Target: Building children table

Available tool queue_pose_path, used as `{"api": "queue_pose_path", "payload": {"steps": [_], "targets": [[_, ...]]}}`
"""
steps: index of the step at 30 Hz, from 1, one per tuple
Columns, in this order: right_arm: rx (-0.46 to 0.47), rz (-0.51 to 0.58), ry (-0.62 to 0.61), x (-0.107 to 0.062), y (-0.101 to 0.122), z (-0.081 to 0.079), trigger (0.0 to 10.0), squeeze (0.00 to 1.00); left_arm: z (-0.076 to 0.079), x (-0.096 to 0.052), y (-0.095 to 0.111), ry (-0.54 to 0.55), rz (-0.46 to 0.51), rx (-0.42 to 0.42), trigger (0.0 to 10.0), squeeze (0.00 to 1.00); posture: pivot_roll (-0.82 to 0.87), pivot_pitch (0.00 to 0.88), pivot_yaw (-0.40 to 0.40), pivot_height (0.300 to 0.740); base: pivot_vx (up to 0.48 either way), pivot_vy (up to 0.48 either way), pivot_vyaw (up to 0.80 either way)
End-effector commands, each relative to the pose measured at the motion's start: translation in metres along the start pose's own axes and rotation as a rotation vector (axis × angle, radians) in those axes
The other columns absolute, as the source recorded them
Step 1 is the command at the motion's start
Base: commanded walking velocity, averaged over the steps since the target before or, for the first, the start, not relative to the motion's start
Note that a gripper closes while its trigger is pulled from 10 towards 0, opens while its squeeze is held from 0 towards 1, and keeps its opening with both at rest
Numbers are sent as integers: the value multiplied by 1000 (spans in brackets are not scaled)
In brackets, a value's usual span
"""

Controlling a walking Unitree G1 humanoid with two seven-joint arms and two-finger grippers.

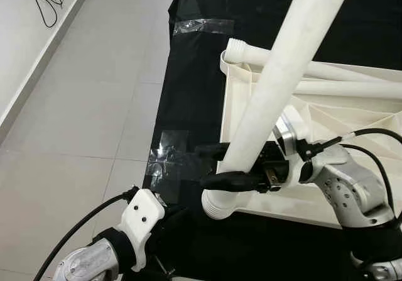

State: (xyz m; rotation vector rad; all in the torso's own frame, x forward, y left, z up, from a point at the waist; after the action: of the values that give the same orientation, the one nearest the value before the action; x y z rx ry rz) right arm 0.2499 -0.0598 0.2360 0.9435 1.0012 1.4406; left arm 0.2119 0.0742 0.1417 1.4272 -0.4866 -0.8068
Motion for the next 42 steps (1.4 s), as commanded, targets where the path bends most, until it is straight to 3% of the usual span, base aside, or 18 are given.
{"api": "queue_pose_path", "payload": {"steps": [1, 7, 14, 20, 32, 42], "targets": [[38, -111, 4, 3, -28, -9, 10000, 0, 2, -2, -9, -11, -39, -1, 10000, 0, 40, 308, -8, 740, 0, 0, 0], [-30, -267, -8, -2, -49, -7, 10000, 0, 1, -2, -9, -10, -39, 2, 10000, 0, 40, 310, -7, 740, 0, 0, 0], [-73, -337, 5, -6, -53, -7, 10000, 0, 0, -2, -9, -16, -44, 9, 10000, 0, 54, 310, -2, 740, 0, 0, 0], [-140, -458, 80, -14, -64, -10, 10000, 0, 1, -1, -10, -17, -46, 19, 10000, 0, 57, 310, -10, 740, 0, 0, 0], [-225, -556, 199, -16, -69, -4, 10000, 0, 4, -1, -9, -25, -46, 28, 10000, 0, 61, 317, -17, 740, 0, 0, 0], [-268, -552, 164, -19, -57, 22, 10000, 0, 5, -1, -9, -26, -48, 30, 10000, 0, 63, 315, -19, 740, 0, 0, 0]]}}
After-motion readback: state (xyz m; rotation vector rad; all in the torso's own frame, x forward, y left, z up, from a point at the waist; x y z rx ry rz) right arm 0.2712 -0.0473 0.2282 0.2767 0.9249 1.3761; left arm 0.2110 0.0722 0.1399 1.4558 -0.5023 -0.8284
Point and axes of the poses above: a point about 5 cm out from each wrist's last joint towards the gripper, its own x axis pointing out of the wrist towards the gripper, its own y axis along the axis of the wrist's last joint, z = x × y, the point moved 6 cm from there along x, pointing out of the wrist towards the gripper, and after that the axes turned 11 degrees about -x, right-handed, at the moved point
